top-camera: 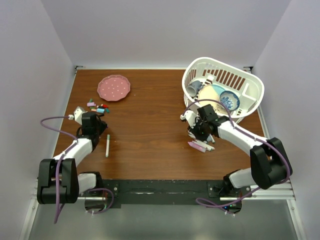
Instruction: Open the pen caps
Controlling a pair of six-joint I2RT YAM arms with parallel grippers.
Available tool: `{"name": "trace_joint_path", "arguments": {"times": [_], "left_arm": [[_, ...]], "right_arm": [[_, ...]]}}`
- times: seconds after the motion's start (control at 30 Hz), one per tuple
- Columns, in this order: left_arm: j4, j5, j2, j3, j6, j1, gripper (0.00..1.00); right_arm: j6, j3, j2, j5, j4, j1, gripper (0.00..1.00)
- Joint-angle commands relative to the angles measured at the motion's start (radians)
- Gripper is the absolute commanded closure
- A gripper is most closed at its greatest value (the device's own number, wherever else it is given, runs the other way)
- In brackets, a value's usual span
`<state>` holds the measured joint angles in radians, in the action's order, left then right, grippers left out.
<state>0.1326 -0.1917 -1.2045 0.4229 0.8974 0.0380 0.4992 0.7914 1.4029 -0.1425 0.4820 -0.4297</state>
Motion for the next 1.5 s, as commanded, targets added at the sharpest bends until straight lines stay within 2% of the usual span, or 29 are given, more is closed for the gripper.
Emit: {"name": "trace_joint_path", "arguments": {"times": [0.0,0.13,0.27,0.3,0.4,0.53,0.6,0.67,0.8,1.03,1.2,1.27,1.33,1.47], "left_arm": [[-0.025,0.003,-0.001,0.068,-0.008,0.022,0.61],[-0.060,-0.006,-0.007,0.111,-0.025,0.042,0.47],[-0.120,0.011,-0.015,0.177,-0.031,0.053,0.45],[-0.178,0.021,-0.020,0.191,-0.031,0.053,0.44],[-0.314,0.072,-0.035,0.237,-0.026,0.053,0.45],[-0.491,0.115,-0.038,0.252,-0.034,0.046,0.50],[-0.543,0.118,-0.021,0.240,-0.063,0.031,0.52],[-0.571,0.098,-0.003,0.244,-0.092,0.007,0.52],[-0.629,0.072,-0.013,0.267,-0.113,-0.056,0.52],[-0.800,-0.026,-0.148,0.358,-0.137,-0.124,0.49],[-0.837,-0.071,-0.116,0.329,-0.176,-0.127,0.39],[-0.831,-0.043,-0.112,0.306,-0.183,-0.131,0.38],[-0.831,-0.002,-0.127,0.303,-0.187,-0.139,0.40],[-0.817,0.043,-0.142,0.289,-0.193,-0.142,0.51]], "right_arm": [[0.013,0.048,-0.018,0.018,0.009,0.002,0.76],[0.012,0.051,-0.038,0.004,0.010,0.000,0.68],[0.013,0.052,-0.062,-0.014,0.012,0.003,0.68],[0.015,0.051,-0.067,-0.023,0.013,0.002,0.68],[0.021,0.048,-0.088,-0.034,0.012,0.002,0.67],[0.030,0.043,-0.104,-0.077,0.018,0.002,0.66],[0.041,0.045,-0.101,-0.089,0.021,0.002,0.61],[0.045,0.045,-0.099,-0.098,0.027,0.003,0.56],[0.053,0.048,-0.101,-0.115,0.035,0.002,0.53],[0.058,0.049,-0.107,-0.132,0.044,0.003,0.53],[0.058,0.049,-0.114,-0.140,0.046,0.005,0.52],[0.061,0.049,-0.114,-0.144,0.047,0.002,0.52],[0.061,0.051,-0.117,-0.144,0.049,0.003,0.52],[0.062,0.049,-0.122,-0.160,0.050,0.002,0.52]]}}
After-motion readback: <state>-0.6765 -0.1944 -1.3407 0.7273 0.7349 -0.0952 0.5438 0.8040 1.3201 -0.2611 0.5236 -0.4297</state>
